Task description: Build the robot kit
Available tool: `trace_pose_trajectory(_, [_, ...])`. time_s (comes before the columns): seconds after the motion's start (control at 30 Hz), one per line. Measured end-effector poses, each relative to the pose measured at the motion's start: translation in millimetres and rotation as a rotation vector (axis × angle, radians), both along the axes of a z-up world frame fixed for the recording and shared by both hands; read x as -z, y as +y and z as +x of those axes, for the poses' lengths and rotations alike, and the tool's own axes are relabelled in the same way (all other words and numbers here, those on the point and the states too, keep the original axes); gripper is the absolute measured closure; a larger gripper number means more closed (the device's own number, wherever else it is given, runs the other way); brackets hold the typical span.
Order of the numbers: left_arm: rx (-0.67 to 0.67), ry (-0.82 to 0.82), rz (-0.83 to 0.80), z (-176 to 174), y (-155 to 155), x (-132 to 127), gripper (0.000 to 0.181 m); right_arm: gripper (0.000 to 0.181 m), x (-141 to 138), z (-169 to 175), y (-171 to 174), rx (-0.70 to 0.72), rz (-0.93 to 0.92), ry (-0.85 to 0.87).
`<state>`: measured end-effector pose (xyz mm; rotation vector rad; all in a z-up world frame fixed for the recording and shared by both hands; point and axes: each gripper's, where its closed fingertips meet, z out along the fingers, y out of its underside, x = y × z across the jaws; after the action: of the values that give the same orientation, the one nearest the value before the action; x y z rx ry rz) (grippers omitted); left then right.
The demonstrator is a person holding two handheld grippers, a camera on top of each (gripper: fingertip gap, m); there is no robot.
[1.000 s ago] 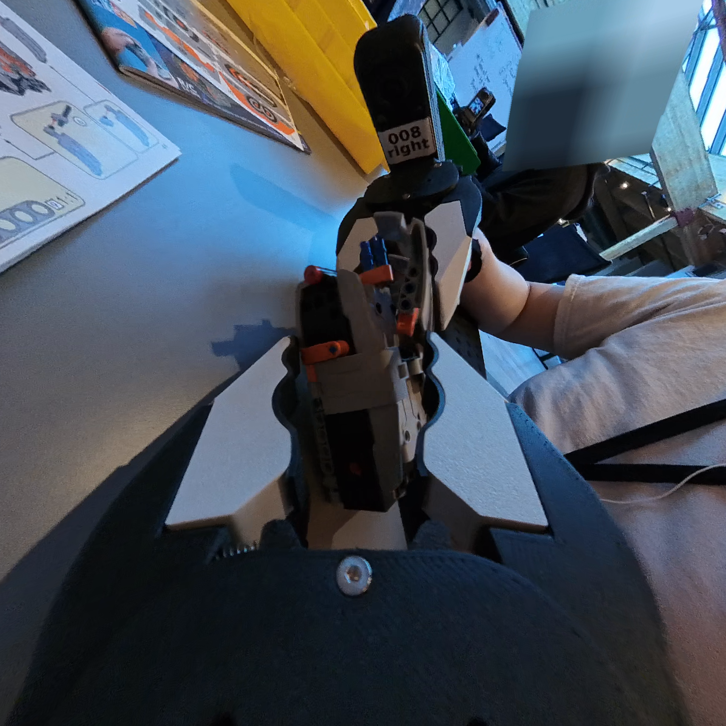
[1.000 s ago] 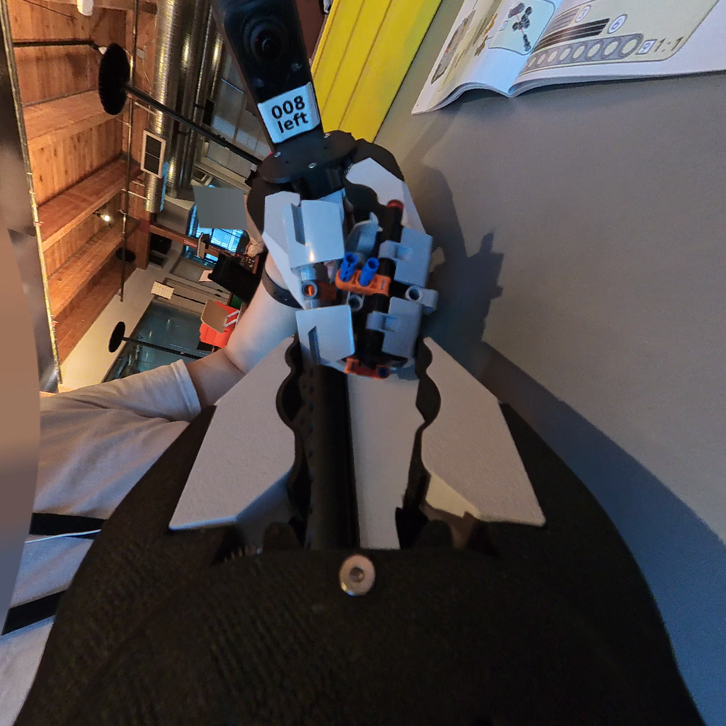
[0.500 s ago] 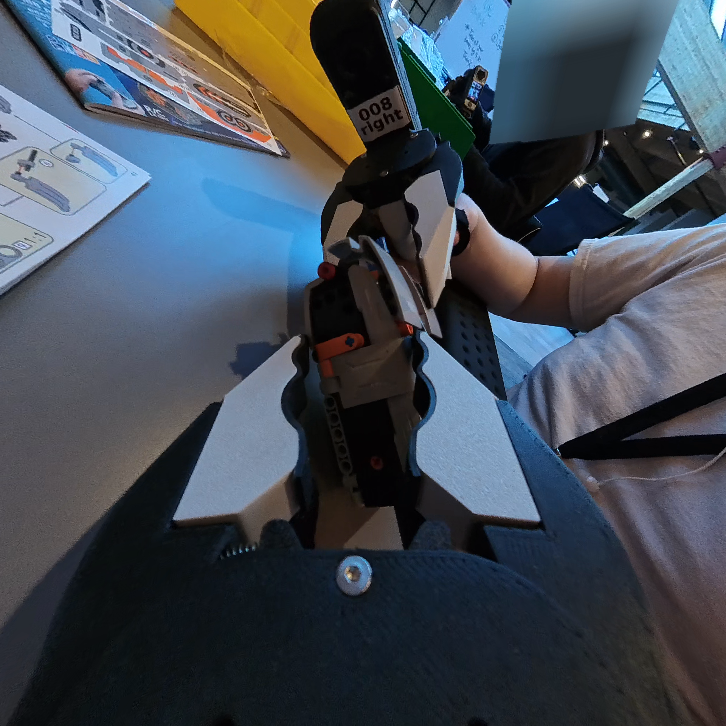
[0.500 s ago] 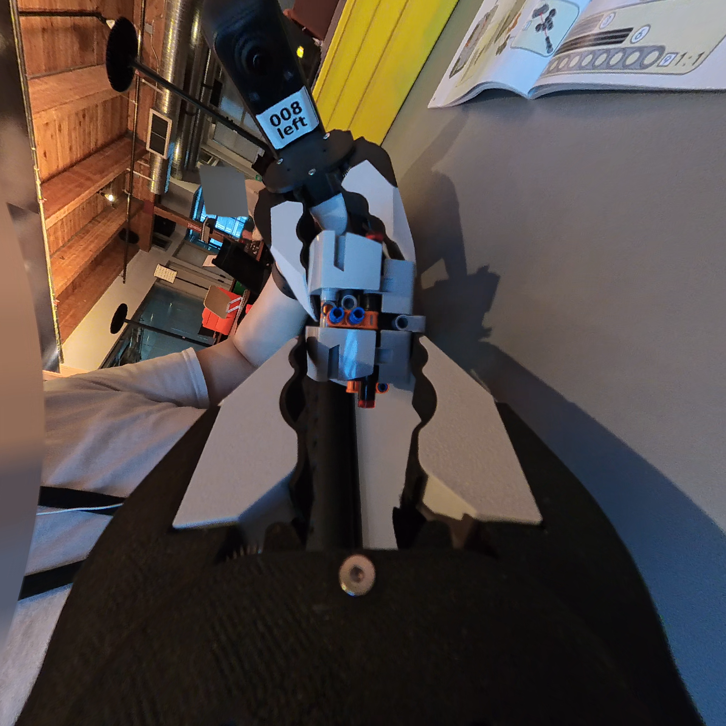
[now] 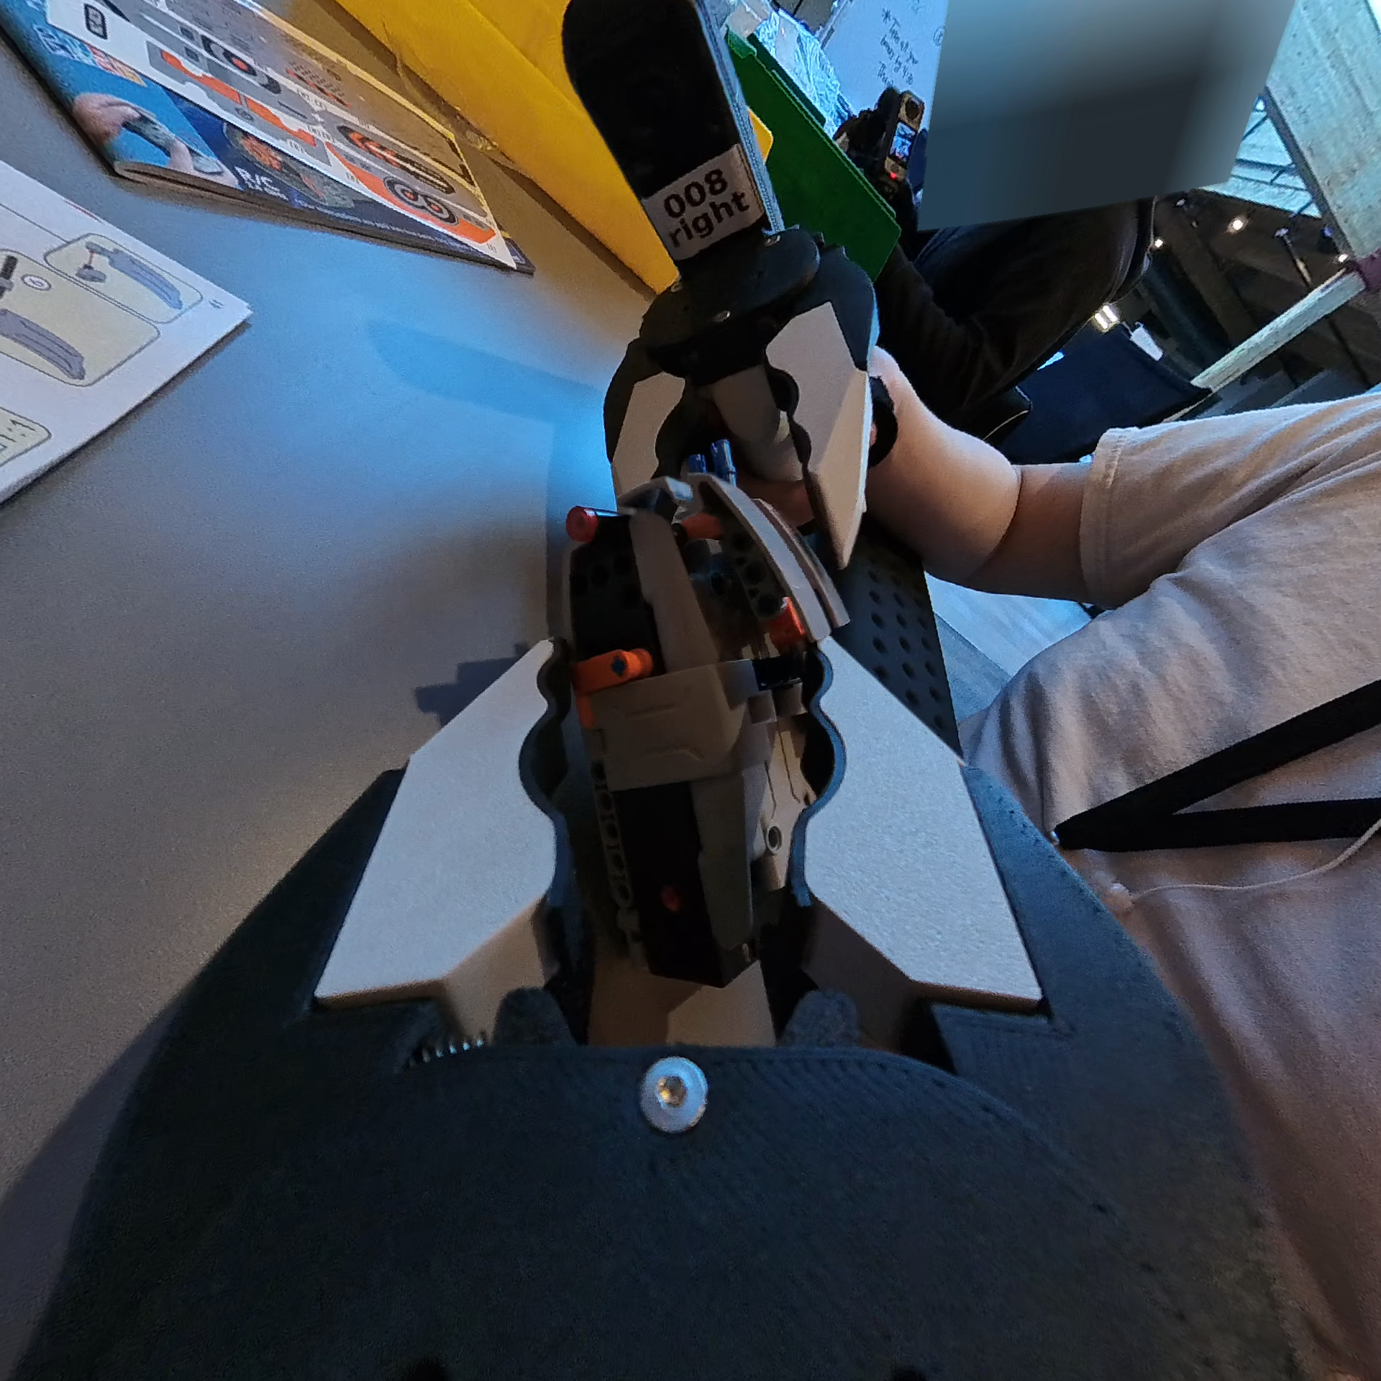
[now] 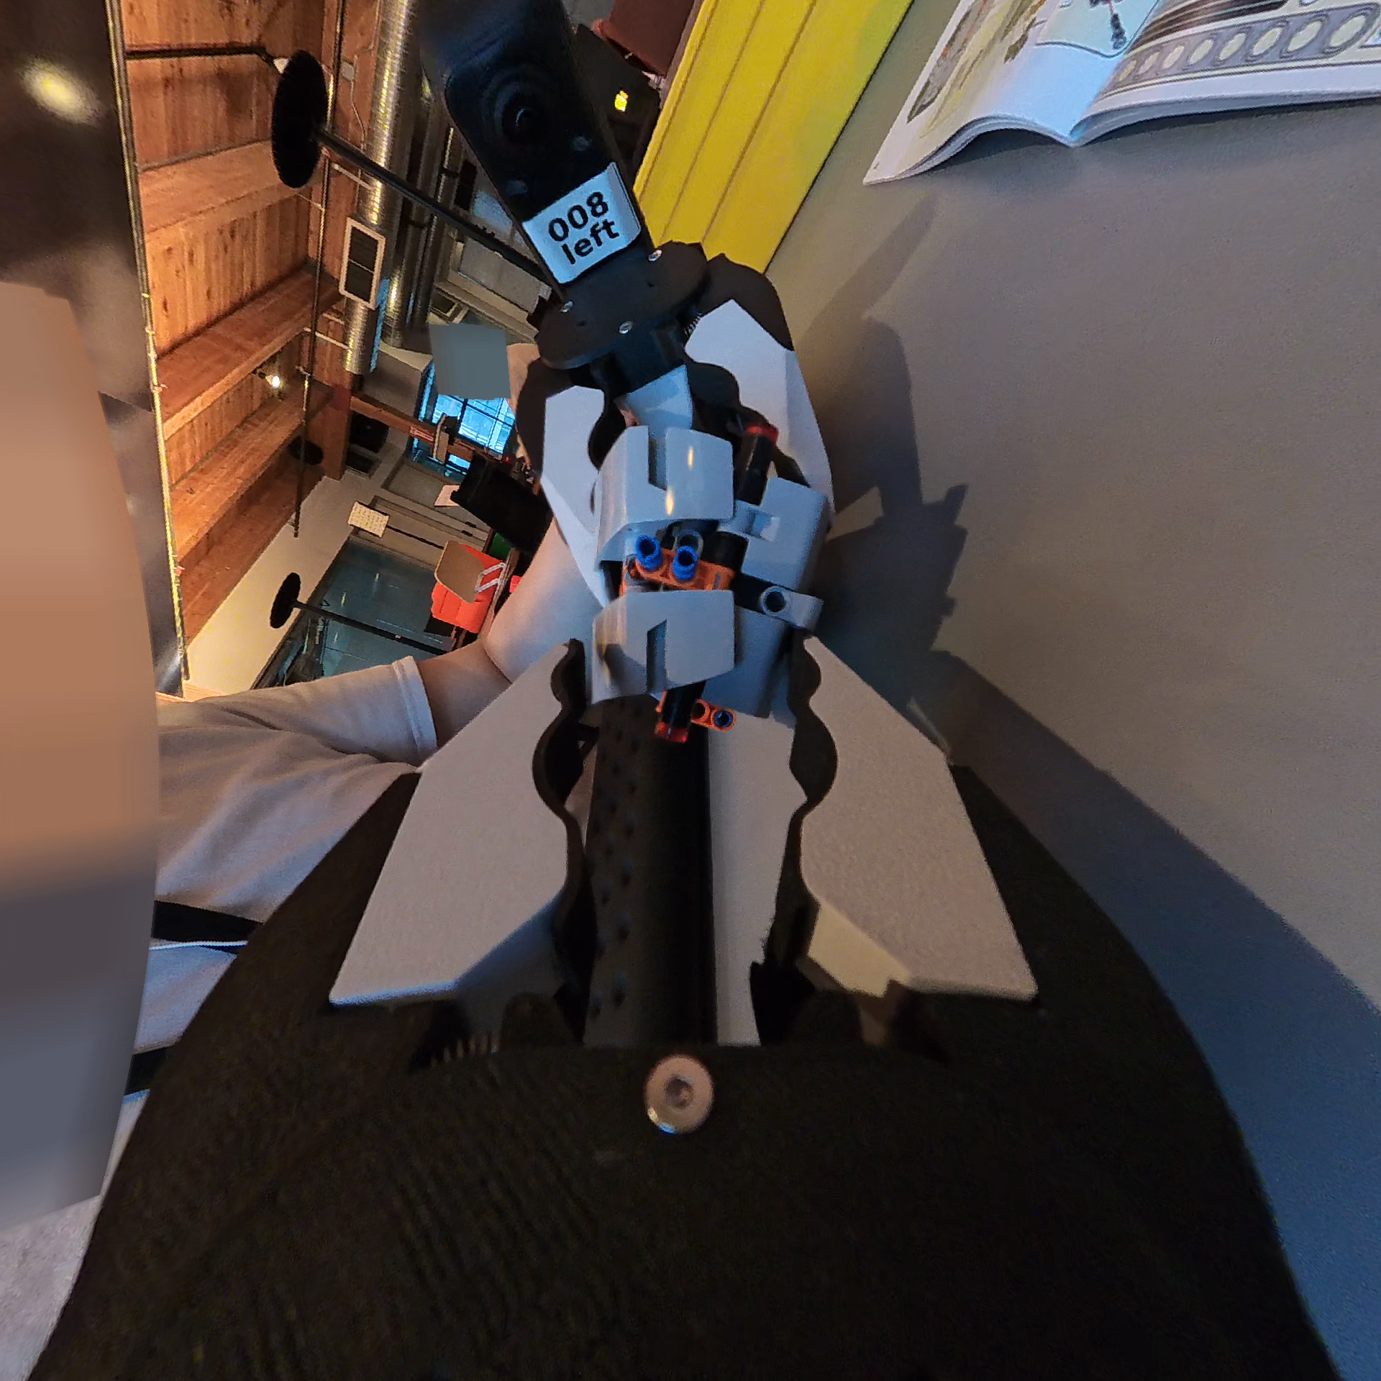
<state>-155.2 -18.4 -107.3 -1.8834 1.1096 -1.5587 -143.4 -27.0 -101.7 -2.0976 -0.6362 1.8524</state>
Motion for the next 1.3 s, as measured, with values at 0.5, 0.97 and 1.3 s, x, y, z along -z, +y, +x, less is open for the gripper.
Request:
trace_pose_trajectory(0.5, [-0.026, 0.009, 0.088, 3, -1, -2, 0.124, 0.125, -5, 3, 4, 0.024, -0.086, 0.048])
trace_pose_trajectory(0.97, [0.005, 0.086, 0.346, 11, -7, -4, 0.126, 0.131, 6, 7, 3, 0.052, -0.078, -0.060])
trace_pose_trajectory(1.3, [0.000, 0.086, 0.325, 11, -7, -3, 0.126, 0.137, 11, 8, 2, 0.060, -0.045, -0.095])
